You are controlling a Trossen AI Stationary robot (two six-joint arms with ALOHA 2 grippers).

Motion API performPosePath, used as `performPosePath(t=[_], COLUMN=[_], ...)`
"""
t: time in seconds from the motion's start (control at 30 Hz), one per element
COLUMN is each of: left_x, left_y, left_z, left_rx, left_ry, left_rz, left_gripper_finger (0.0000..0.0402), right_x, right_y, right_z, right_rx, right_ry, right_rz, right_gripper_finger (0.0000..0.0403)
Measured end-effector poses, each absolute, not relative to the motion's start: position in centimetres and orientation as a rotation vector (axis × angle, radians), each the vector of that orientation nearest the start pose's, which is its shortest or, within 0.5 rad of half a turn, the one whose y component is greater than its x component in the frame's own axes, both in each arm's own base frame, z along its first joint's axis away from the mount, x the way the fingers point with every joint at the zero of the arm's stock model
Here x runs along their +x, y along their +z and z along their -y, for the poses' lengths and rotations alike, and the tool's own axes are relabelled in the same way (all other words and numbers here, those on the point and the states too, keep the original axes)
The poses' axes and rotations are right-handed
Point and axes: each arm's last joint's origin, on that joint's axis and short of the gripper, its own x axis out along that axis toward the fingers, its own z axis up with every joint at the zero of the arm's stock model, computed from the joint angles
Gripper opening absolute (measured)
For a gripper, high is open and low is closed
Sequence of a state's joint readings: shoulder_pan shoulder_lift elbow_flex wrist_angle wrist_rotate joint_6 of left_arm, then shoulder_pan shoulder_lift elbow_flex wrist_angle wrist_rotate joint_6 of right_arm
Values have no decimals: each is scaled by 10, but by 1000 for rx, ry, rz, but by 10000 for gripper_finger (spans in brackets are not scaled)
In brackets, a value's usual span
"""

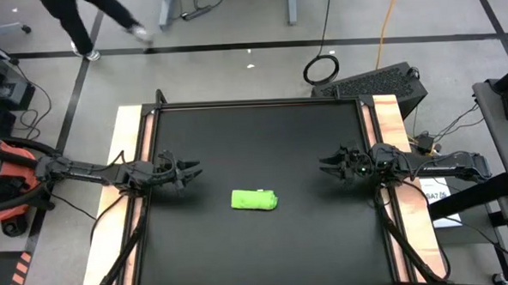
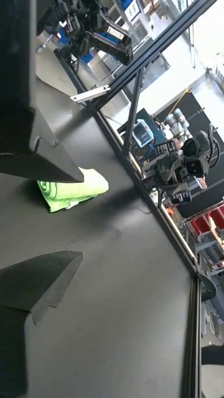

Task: Roll towel
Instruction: Return to Home Position

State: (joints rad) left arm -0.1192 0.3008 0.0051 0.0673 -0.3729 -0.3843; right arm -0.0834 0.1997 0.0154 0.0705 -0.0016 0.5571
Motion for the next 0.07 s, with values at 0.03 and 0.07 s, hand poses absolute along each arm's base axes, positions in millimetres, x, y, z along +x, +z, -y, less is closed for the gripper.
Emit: performPosePath(t=[0.03, 0.07], left_x=[112, 112], left_y=[146, 146], left_z=[3, 3], left_rx=[-325, -325], left_ry=[292, 291], left_rz=[-170, -170], left_gripper_finger=[183, 183], right_x=[109, 109], right_y=[159, 159], right_z=[9, 9], right_rx=[561, 561], right_ry=[-112, -112], right_rz=[-88, -88], right_gripper_finger=[181, 181])
